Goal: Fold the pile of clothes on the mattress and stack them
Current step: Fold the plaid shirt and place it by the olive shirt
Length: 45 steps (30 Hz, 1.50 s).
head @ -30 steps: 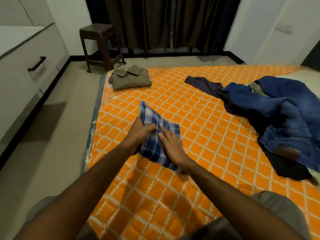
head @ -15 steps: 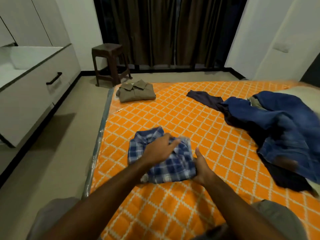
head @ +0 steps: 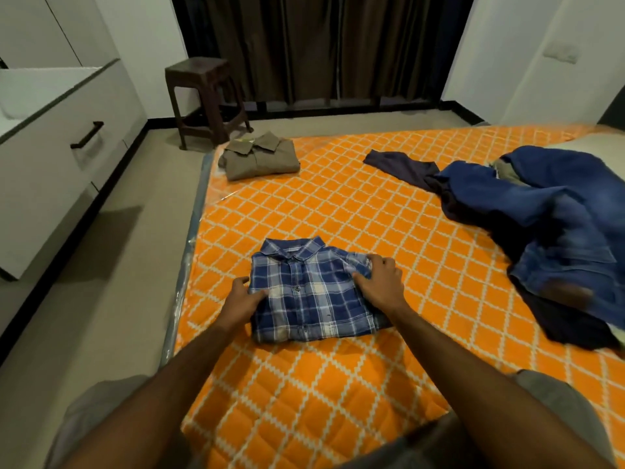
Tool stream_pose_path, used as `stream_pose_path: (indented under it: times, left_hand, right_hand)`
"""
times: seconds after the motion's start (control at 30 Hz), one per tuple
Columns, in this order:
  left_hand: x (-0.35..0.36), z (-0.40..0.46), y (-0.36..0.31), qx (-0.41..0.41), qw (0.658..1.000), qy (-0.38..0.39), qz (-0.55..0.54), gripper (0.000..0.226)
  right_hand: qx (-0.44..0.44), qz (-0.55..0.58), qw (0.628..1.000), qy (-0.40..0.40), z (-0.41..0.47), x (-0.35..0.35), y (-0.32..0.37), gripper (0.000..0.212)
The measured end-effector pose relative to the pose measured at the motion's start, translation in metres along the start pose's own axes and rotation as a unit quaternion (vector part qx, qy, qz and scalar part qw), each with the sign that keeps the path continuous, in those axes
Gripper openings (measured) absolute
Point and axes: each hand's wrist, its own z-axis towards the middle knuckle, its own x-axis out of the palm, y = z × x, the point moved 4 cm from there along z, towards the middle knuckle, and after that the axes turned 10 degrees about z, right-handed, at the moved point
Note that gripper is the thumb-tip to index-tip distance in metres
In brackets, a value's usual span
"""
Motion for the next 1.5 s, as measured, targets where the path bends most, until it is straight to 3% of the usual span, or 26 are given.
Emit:
stream_pose_path:
  times: [0.07, 0.27, 0.5, 0.57, 0.6, 0.67, 0.73, 0.87, 0.93, 1.03, 1.17, 1.27, 1.4, 1.5]
  left_hand:
    - [0.006, 0.007, -0.003, 0.015, 1.000, -0.001, -0.007, 0.061]
    - [0.016, 0.010, -0.007, 0.100, 0.994, 0.003, -0.038, 0.063]
    - [0.008, 0.014, -0.020, 0.176, 0.981, 0.074, 0.040, 0.062]
    - [0.009, 0.018, -0.021, 0.179, 0.980, 0.029, 0.086, 0.052]
    - [0.006, 0.021, -0.023, 0.190, 0.974, -0.038, 0.121, 0.046]
    - [-0.002, 0.021, -0.030, 0.239, 0.926, -0.195, 0.217, 0.038]
    - [0.003, 0.015, -0.047, 0.311, 0.865, -0.250, 0.305, 0.033]
    - [0.058, 0.000, -0.075, 0.456, 0.787, -0.065, 0.411, 0.040]
    - [0.089, -0.001, -0.078, 0.470, 0.733, -0.013, 0.491, 0.054]
    - [0.119, 0.007, -0.063, 0.444, 0.673, 0.049, 0.590, 0.063]
    - [0.127, 0.009, -0.040, 0.465, 0.635, 0.045, 0.615, 0.056]
    - [0.130, 0.012, -0.031, 0.483, 0.610, 0.029, 0.627, 0.060]
    - [0.134, 0.011, -0.034, 0.503, 0.610, 0.017, 0.612, 0.066]
    - [0.134, 0.009, -0.030, 0.500, 0.616, 0.012, 0.609, 0.068]
  right_hand:
    - [-0.037, -0.047, 0.998, -0.022, 0.010, -0.002, 0.005, 0.056]
    - [-0.053, 0.030, 0.998, 0.035, 0.039, 0.003, 0.015, 0.018]
    - [-0.040, 0.149, 0.988, -0.028, 0.052, -0.039, -0.015, 0.006]
    - [-0.039, 0.135, 0.989, -0.035, 0.053, -0.039, -0.025, 0.009]
    - [-0.052, 0.129, 0.990, -0.030, 0.053, -0.038, -0.024, 0.010]
    - [-0.088, 0.134, 0.987, -0.008, 0.055, -0.034, -0.014, 0.010]
    - [-0.120, 0.134, 0.983, 0.030, 0.056, -0.027, -0.001, 0.009]
    - [-0.135, 0.071, 0.984, 0.092, 0.057, -0.009, 0.010, 0.021]
    - [-0.129, 0.014, 0.987, 0.093, 0.056, 0.000, 0.005, 0.034]
    - [-0.133, 0.002, 0.989, 0.068, 0.057, 0.008, -0.003, 0.037]
    - [-0.084, 0.092, 0.991, 0.040, 0.065, 0.004, -0.011, 0.023]
    - [-0.080, 0.051, 0.995, 0.029, 0.067, 0.006, -0.012, 0.024]
    - [-0.088, -0.076, 0.993, 0.032, 0.070, 0.014, -0.001, 0.018]
    - [-0.058, -0.043, 0.993, 0.092, 0.079, 0.007, 0.001, 0.023]
